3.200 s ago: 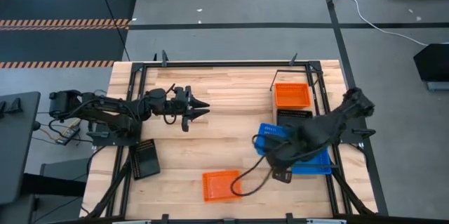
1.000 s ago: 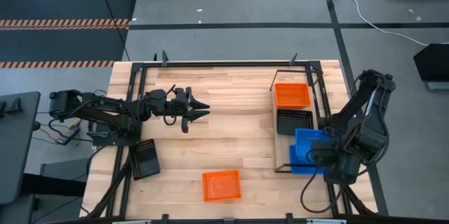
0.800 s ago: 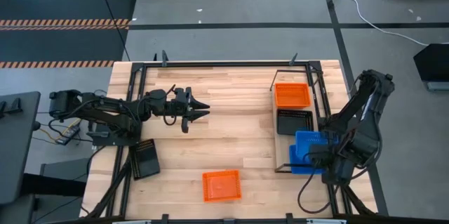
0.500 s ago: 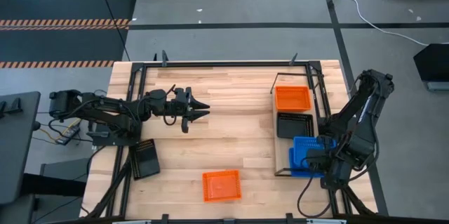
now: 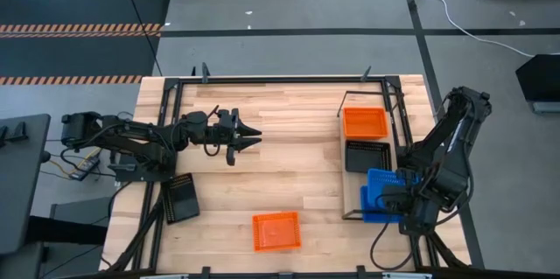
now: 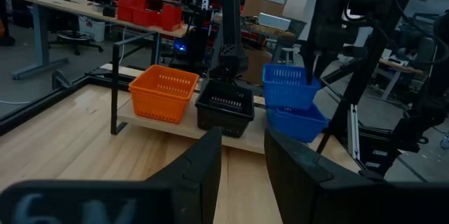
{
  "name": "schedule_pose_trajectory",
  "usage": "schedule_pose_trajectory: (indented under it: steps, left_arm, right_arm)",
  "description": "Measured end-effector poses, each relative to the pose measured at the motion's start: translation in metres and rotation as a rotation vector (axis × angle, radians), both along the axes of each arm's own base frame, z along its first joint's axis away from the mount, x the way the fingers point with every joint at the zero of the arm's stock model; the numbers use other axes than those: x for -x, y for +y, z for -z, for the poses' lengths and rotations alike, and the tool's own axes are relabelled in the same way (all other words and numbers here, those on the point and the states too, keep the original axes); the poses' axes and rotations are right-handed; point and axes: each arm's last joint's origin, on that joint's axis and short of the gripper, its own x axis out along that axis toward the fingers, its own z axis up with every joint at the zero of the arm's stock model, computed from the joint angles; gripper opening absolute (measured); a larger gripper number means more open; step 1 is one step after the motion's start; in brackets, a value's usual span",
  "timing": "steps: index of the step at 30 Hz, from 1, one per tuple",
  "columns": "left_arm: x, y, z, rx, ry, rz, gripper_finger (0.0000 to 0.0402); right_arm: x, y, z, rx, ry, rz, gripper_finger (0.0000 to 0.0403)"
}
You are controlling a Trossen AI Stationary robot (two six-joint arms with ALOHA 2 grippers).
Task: Stack baskets on shelf by color
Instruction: Stack the blue bin on top of the blue bin on the shelf
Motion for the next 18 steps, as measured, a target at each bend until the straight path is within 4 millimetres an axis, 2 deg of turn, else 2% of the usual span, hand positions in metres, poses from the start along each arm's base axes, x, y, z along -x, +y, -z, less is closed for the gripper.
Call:
schedule_pose_trajectory:
  steps: [11,18]
  left_arm:
    - [0.0,0.0,0.0,0.0,0.001,0.001,0.0116]
    - [0.0,0.0,0.0,0.0,0.001,0.0,0.0116]
  right_arm:
    - [0.002,-0.003,-0.033,-0.027,-0.012,0.021,0.0055]
    - [0.01,-0.019,-0.035,0.135,0.065,0.031,0.0048]
